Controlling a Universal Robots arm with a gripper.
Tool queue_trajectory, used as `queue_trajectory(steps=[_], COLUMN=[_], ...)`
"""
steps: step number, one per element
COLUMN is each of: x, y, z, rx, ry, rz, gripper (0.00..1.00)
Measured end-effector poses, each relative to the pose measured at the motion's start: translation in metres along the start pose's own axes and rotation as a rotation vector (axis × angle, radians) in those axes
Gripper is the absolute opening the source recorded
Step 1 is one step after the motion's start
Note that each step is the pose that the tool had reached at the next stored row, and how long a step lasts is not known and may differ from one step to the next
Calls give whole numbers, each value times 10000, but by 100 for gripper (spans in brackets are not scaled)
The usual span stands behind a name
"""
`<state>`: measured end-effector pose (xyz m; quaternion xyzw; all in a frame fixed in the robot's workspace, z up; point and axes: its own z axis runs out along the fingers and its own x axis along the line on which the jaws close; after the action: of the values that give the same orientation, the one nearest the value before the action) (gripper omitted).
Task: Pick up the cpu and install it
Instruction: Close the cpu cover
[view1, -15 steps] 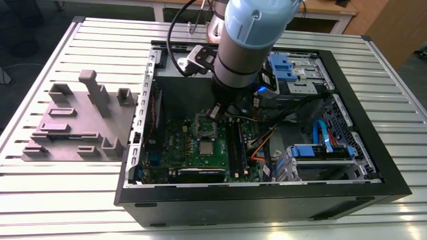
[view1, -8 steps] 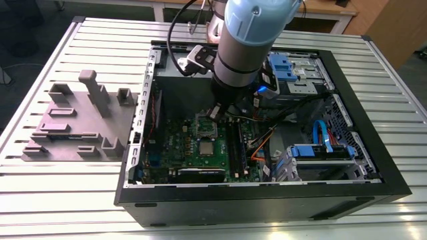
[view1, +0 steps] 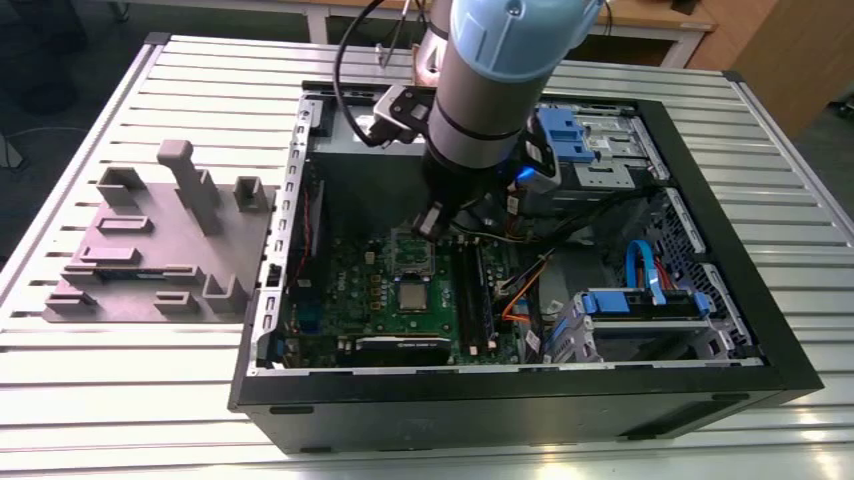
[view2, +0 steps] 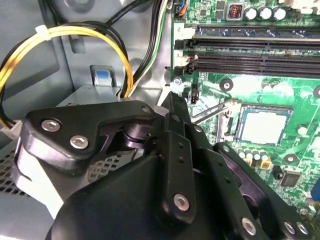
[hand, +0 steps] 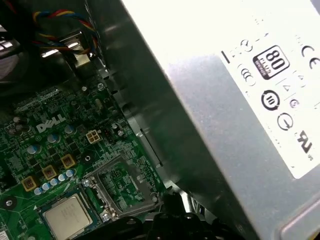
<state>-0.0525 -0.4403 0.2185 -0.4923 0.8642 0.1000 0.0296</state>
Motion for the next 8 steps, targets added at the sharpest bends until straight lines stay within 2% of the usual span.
queue_trajectory(steps=[8], x=[-11], y=[9], z=[-66], rx=[11], ry=[26], rz=[2], gripper=[11])
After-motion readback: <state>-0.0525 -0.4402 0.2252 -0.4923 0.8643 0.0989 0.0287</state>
